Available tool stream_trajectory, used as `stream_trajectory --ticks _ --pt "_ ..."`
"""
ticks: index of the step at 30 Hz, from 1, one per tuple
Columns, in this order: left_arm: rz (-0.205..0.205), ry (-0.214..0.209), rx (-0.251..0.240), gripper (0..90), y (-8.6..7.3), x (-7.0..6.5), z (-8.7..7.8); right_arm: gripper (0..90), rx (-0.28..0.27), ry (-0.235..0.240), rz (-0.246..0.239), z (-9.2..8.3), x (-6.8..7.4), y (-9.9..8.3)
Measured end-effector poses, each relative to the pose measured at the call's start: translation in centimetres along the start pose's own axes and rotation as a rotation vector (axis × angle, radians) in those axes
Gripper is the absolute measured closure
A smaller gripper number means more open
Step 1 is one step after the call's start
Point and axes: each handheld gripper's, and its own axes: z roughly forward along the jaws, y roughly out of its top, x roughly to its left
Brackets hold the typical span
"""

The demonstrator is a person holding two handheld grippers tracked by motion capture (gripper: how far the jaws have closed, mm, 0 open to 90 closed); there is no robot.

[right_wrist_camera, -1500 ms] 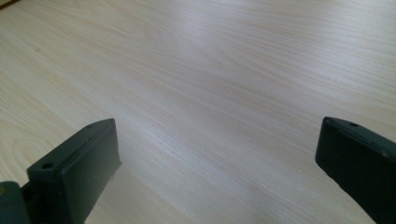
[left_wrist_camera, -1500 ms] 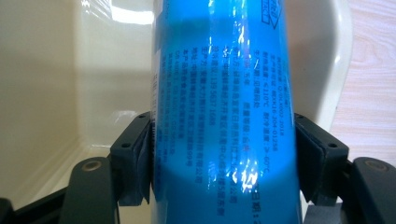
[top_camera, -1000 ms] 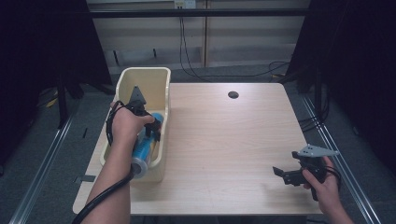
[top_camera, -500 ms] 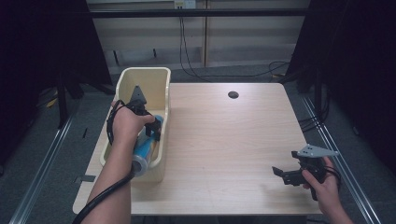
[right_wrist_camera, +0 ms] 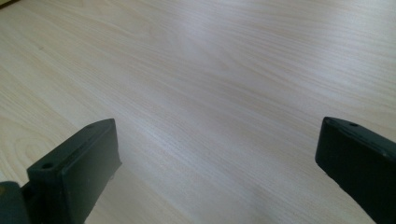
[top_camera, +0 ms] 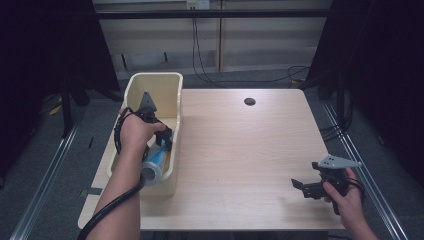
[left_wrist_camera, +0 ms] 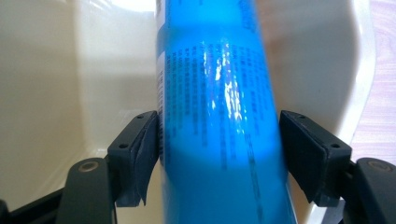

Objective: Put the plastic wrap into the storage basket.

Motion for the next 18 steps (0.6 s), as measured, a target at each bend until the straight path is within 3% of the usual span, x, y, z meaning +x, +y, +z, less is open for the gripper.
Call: stream_trajectory --ticks 2,3,6,8,18 --pt "0.0 -0.006 -0.007 31.9 0.0 0.0 -0.2 0.0 -0.002 -0.001 0.001 0.0 0.0 0.0" --pt "0.021 -0.012 -0.003 31.9 -0.1 0.1 -0.6 0.0 -0.002 -0.001 0.001 0.0 0.0 0.0" --pt "0.0 -0.008 -0.055 36.3 -0.3 -0.1 -1.5 0.0 0.003 0.007 0.0 0.0 0.0 0.0" --pt "-0.004 -0.029 -0.052 41.0 -0.4 -0.1 -2.1 0.0 0.002 0.007 -0.002 0.1 0.1 0.0" --pt "0.013 -0.041 -0.119 28.8 -0.9 0.1 -4.0 0.0 0.001 0.005 -0.005 0.0 0.2 0.0"
